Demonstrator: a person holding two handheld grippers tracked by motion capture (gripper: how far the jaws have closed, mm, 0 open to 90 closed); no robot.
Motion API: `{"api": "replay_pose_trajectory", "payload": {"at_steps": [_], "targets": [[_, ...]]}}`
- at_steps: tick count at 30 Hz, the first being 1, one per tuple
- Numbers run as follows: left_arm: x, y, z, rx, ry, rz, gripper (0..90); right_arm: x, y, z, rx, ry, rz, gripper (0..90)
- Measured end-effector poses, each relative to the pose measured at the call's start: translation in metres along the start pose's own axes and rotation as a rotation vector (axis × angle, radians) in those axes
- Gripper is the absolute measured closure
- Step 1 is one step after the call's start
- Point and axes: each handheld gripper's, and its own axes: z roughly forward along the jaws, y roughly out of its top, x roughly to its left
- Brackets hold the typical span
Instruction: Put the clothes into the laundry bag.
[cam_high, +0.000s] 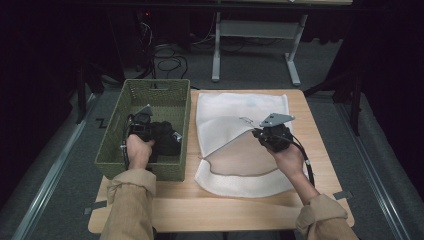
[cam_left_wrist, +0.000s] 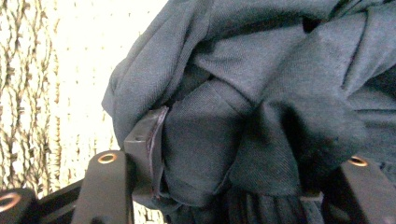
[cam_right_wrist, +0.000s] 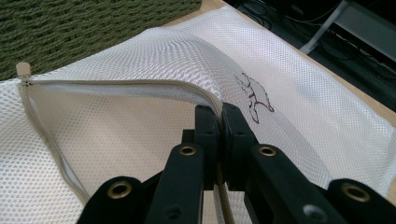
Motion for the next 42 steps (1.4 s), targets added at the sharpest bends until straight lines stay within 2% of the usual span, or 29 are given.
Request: {"api": "replay_pose_trajectory", "payload": {"at_steps": [8,15,19,27,32,39,42], "targets": [[-0.010,-0.002,-0.013,-0.073,-0.042,0.050,42.4,-0.001,-0.001,-0.001,-0.004,-0.002,0.005,87.6],[-0.012,-0.008,-0.036,-0.159,-0.129,0.081,42.5,-0.002,-0.001,-0.001,0.000,0.003,0.008,87.7],[-0.012,-0.013,-0.045,-0.191,-0.156,0.093,42.5,-0.002,-0.001,-0.001,-0.004,0.001,0.012,87.6],[-0.009,-0.017,-0.057,-0.229,-0.198,0.097,42.4,-0.003,0.000,-0.001,-0.005,0.004,0.017,87.7],[-0.009,-0.022,-0.067,-0.270,-0.212,0.102,42.4,-0.004,0.000,-0.001,0.000,0.000,0.019,87.7],[-0.008,-0.027,-0.077,-0.318,-0.257,0.090,42.4,-0.007,0.001,-0.002,0.000,-0.003,0.028,87.7],[-0.012,-0.029,-0.081,-0.333,-0.248,0.111,42.3,-0.008,0.001,-0.002,0.004,-0.005,0.024,87.7]]}}
